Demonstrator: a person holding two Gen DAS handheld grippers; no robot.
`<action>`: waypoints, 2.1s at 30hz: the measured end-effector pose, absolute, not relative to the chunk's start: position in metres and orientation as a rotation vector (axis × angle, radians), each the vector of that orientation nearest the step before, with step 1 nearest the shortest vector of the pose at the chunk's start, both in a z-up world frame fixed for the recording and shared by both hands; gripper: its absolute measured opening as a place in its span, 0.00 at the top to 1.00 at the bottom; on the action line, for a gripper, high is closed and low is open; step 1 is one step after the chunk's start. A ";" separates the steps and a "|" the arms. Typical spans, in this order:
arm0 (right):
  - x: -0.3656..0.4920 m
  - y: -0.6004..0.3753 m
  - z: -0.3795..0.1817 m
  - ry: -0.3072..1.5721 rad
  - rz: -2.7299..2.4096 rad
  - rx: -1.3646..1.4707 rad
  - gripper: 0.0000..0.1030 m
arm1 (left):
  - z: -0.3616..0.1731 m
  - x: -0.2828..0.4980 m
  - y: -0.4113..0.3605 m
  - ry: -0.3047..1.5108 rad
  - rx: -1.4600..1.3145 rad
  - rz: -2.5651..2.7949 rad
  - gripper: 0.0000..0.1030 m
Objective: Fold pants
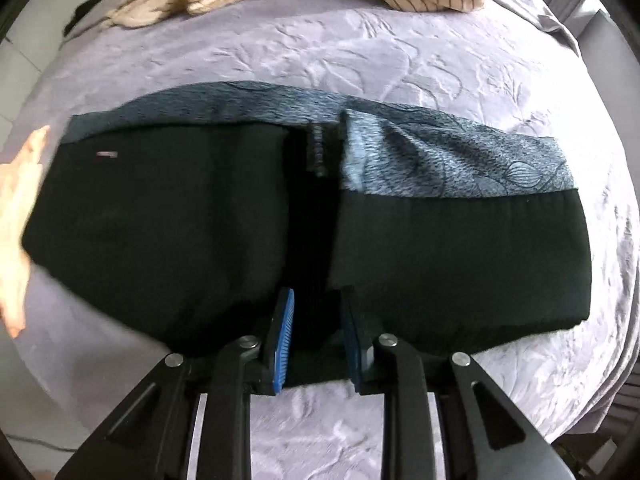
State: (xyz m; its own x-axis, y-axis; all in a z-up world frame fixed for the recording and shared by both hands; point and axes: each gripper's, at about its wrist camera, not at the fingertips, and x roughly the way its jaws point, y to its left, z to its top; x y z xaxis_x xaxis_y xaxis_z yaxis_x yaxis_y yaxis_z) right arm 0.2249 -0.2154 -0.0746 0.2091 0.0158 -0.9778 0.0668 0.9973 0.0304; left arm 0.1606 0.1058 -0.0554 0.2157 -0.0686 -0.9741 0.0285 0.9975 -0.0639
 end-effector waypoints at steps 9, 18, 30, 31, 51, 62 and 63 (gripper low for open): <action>0.207 -0.190 -0.049 1.363 0.002 0.240 0.43 | -0.069 0.177 0.096 1.370 -0.046 -0.111 0.13; 0.206 -0.166 -0.038 1.384 0.044 0.235 0.36 | -0.072 0.183 0.093 1.368 -0.060 -0.134 0.13; 0.216 -0.176 -0.034 1.428 0.112 0.191 0.31 | -0.072 0.178 0.082 1.358 -0.134 -0.058 0.13; 0.217 -0.177 -0.033 1.427 0.120 0.183 0.31 | -0.072 0.177 0.080 1.358 -0.137 -0.053 0.13; 0.219 -0.204 -0.046 1.468 0.148 0.159 0.28 | -0.088 0.178 0.068 1.376 -0.197 0.007 0.13; 0.221 -0.196 -0.059 1.485 0.177 0.160 0.28 | -0.099 0.176 0.111 1.273 -0.499 -0.086 0.13; 0.222 -0.194 -0.060 1.485 0.184 0.159 0.28 | -0.102 0.177 0.117 1.268 -0.517 -0.096 0.13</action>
State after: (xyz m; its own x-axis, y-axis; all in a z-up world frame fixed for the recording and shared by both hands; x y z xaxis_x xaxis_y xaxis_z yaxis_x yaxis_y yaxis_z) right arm 0.2225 -0.1943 -0.0603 0.0768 0.2197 -0.9725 -0.0248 0.9755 0.2184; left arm 0.1766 0.1173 -0.1017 0.3107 -0.3478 -0.8846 -0.2114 0.8820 -0.4211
